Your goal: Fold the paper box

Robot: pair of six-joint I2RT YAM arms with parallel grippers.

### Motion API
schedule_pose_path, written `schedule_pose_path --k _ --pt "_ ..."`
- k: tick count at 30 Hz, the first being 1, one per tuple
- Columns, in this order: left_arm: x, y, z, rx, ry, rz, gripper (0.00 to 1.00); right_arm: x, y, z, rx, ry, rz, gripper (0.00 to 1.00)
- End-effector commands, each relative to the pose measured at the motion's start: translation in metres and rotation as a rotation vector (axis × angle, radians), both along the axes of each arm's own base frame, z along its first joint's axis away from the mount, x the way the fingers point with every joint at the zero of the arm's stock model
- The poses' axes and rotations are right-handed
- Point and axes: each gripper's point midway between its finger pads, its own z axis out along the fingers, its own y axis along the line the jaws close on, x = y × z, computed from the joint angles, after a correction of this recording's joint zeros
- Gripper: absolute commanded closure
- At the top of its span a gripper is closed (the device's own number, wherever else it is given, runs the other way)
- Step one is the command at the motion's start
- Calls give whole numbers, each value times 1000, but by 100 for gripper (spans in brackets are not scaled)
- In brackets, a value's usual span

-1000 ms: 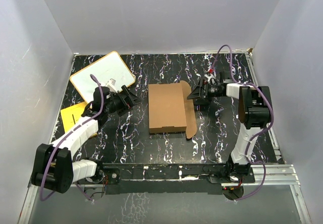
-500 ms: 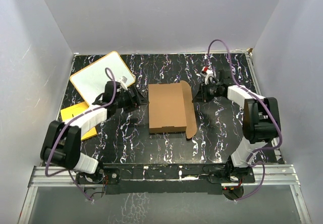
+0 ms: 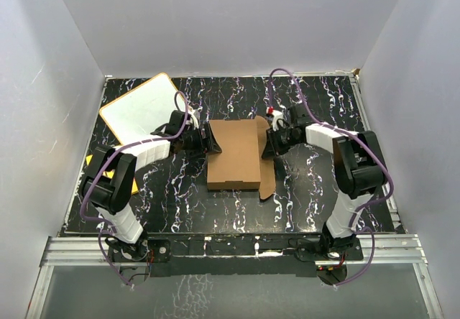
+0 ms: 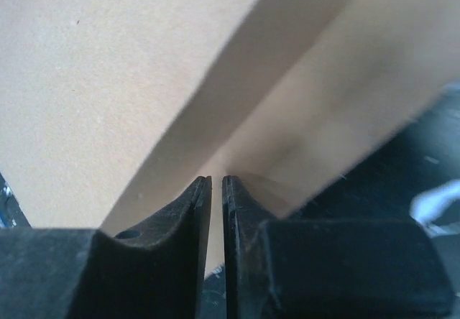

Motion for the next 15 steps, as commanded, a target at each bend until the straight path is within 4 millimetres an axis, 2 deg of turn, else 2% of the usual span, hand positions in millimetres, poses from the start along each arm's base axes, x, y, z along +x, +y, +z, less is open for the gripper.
schedule_pose_path --k 1,3,5,8,12,15 --pt "2 11 -6 90 -8 -4 26 38 -40 46 -2 -179 -120 79" --pt "1 10 -7 91 -2 -8 26 38 -54 47 22 -169 -174 68" --pt "0 10 -10 90 10 -11 26 34 -58 45 79 -127 -202 54" --pt "-1 9 -12 82 19 -10 28 27 -57 36 190 -11 -220 36" --pt "-3 8 -14 75 28 -10 29 18 -48 23 303 121 -217 17" --pt "-5 7 -14 68 32 -13 29 17 -42 22 350 165 -221 9"
